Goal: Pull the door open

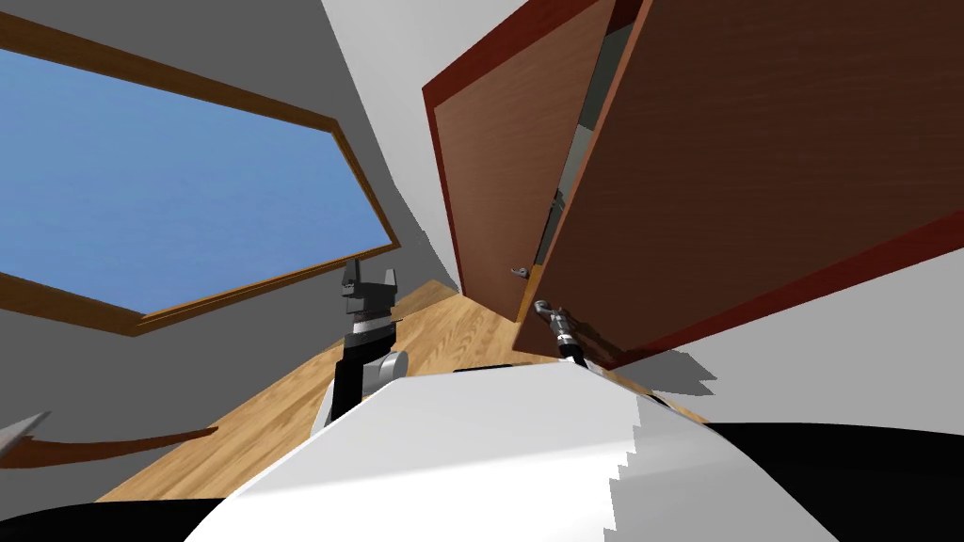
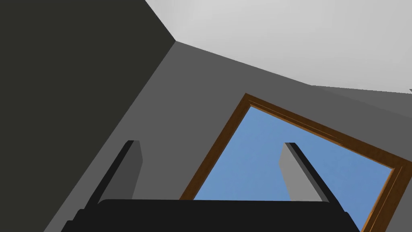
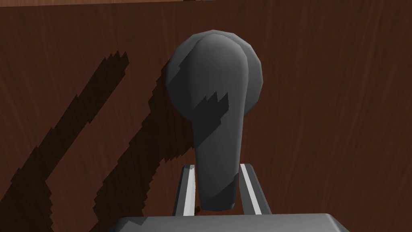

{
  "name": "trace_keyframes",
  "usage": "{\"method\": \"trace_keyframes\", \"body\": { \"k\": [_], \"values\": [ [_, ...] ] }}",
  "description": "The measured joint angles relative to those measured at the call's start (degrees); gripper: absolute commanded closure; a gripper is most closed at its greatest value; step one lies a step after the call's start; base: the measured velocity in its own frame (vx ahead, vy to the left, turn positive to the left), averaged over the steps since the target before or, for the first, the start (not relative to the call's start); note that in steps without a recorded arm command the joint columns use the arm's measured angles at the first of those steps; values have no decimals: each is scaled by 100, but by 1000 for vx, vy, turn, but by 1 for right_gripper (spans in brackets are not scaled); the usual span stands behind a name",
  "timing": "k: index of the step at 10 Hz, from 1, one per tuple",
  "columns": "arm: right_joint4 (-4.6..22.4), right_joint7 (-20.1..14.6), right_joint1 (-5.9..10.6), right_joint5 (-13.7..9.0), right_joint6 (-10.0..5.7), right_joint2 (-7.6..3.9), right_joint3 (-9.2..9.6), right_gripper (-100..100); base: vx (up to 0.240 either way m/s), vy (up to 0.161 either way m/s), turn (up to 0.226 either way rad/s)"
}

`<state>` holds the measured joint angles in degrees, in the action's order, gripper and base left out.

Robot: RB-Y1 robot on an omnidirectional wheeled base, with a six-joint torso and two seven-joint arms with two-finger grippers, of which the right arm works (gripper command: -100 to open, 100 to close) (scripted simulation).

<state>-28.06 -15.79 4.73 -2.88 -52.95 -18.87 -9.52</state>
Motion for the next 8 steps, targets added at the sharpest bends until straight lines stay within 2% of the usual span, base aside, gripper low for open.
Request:
{"method": "trace_keyframes", "body": {
  "k": [3, 4, 6, 7, 8],
  "values": [
    [-39, -172, -92, 84, -133, -134, 101, 100, -222, -15, 112],
    [-221, -243, -217, 125, -104, -163, 153, 100, -155, -21, 26],
    [221, -348, -63, 198, -377, -223, 252, 100, -183, -58, 101],
    [254, -405, -76, 231, -455, -240, 298, 100, -59, -7, -1],
    [114, -420, -164, 243, -402, -225, 316, 100, -2, 16, -19]
  ]
}}
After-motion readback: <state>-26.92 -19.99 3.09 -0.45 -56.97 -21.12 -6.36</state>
